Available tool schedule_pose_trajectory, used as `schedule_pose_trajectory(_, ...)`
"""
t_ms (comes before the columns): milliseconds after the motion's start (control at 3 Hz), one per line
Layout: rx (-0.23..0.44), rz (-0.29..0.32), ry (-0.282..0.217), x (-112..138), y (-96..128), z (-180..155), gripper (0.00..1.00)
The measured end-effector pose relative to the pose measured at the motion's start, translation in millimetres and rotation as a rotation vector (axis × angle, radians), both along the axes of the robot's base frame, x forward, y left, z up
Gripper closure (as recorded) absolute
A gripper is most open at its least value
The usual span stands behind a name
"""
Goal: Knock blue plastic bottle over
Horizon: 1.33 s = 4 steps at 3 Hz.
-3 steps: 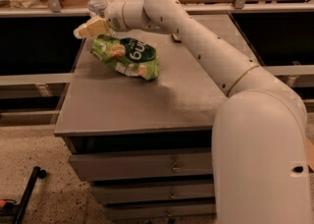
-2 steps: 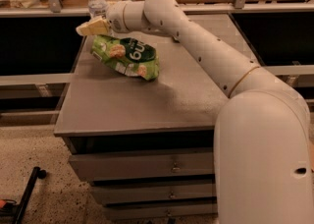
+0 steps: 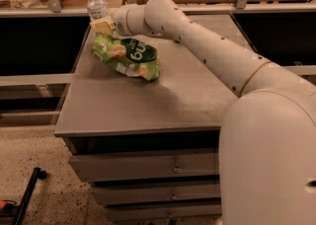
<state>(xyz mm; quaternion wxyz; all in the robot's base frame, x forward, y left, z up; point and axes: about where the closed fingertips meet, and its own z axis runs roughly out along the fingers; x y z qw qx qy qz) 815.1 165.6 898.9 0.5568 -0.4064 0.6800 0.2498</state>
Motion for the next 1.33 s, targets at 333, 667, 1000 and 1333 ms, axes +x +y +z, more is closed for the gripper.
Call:
schedule_pose_trajectory(333,-0.014,-0.036,0.016,-1.0,-8.6,-1.7,0.88)
schedule_pose_trajectory(667,-0.010,-0.050,0.045,4.3,-18.5,4.9,1.00)
schedule_pose_trajectory(1000,-0.004,-0.053,0.059,18.7,-30.9,34.3,1.00)
schedule_pose_trajectory(1333,-0.017,-0.062,0.040,28.6,-49.3,84.9,1.00)
